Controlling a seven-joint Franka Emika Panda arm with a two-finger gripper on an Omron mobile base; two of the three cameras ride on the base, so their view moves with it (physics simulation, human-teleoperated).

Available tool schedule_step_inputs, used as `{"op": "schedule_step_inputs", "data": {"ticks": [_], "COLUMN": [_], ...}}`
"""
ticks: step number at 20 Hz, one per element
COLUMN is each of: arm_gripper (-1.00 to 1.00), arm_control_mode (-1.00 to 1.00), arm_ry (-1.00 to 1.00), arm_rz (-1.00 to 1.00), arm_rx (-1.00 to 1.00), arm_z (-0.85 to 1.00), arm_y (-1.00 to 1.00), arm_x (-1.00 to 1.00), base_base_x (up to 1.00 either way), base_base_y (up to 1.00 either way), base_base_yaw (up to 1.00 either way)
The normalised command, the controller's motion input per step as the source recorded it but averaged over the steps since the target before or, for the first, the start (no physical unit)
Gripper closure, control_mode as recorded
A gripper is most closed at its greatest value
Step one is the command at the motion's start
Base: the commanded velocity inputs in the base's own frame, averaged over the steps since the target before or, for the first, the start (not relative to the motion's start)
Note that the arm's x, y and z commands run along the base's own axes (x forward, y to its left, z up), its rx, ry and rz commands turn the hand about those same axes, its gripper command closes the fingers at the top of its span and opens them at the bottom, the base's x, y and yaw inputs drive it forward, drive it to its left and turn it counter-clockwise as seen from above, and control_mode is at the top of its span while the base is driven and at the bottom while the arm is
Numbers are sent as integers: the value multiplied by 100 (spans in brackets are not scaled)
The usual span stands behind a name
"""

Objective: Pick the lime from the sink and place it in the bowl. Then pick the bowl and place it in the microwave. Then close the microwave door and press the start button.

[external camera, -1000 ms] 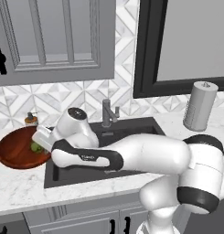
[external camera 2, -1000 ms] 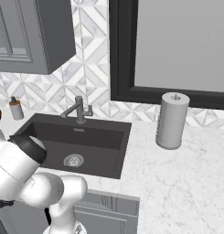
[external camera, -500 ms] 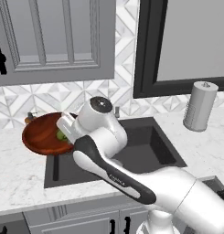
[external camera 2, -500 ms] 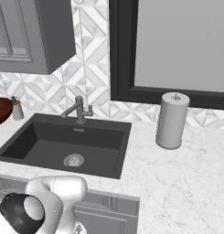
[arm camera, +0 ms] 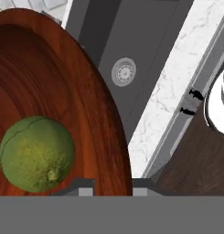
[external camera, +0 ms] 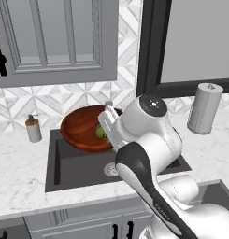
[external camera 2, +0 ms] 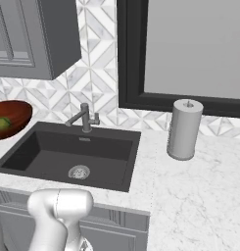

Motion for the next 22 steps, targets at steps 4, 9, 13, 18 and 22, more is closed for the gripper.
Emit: {"op": "schedule_step_inputs", "data": {"ticks": [4,9,13,18,22], "arm_gripper": [100,100,100,100,100], "arm_control_mode": [-100,-100,-100,-100,-100], "arm_ry": [1,3,9,-10,-21], "arm_rz": [-24,-27,-18,3,10], "arm_rx": [0,1,3,-2,-2], "arm_z": [53,55,38,23,5], "arm_y": [-98,-97,-82,-30,-17], "arm_x": [-40,-23,-12,-7,-1], "base_base_x": [0,0,0,0,0], "base_base_y": [0,0,0,0,0], "base_base_yaw": [0,0,0,0,0]}}
